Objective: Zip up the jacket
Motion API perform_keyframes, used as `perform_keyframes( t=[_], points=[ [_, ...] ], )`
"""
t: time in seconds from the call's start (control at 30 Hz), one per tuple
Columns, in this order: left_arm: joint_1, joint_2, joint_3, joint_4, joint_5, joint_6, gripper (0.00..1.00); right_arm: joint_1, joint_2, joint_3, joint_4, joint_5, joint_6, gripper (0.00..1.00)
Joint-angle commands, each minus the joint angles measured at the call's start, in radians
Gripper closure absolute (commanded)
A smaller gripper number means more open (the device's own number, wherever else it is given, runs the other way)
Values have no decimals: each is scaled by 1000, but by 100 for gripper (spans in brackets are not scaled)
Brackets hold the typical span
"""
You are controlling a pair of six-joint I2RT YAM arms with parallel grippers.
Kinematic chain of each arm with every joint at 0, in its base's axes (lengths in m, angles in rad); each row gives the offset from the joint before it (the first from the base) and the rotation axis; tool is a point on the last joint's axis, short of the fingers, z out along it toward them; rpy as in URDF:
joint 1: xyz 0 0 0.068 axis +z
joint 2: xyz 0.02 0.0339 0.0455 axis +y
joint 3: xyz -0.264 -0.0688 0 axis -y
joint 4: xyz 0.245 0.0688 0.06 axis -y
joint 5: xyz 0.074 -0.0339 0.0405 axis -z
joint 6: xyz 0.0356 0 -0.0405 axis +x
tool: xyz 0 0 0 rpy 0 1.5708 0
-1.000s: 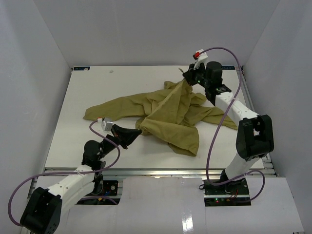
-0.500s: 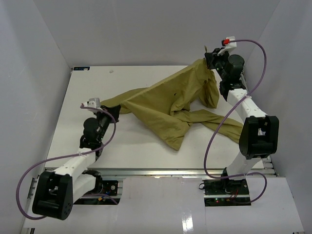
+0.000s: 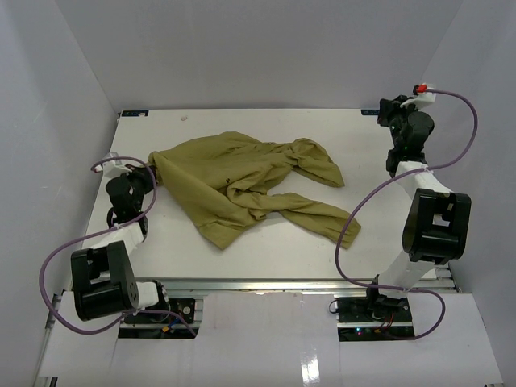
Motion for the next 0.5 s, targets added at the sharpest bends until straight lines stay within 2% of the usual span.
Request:
perform_keyframes(
  t=[0.0,0.07,0.1,0.13,0.2,0.3,0.47],
  points=[
    [-5,62,32,148,319,-21,88,23,11,-42,177,-103,117,92],
    [-20,97,33,149,380,-32,51,26,35,-46,174,-162,186,92],
    [-28,100,30,132,381,-27,46,27,39,-55,167,-190,202,90],
    [-53,88,27,115,367,-2,41,32,36,-67,170,-200,219,78],
    [-87,49,25,44,309,34,24,58,14,-94,163,-221,228,59],
    [-143,-59,37,-135,148,95,3,104,-61,-89,-26,-218,148,7],
    [-207,-313,116,-402,9,149,2,213,-207,-89,-289,-161,87,10]
  ],
)
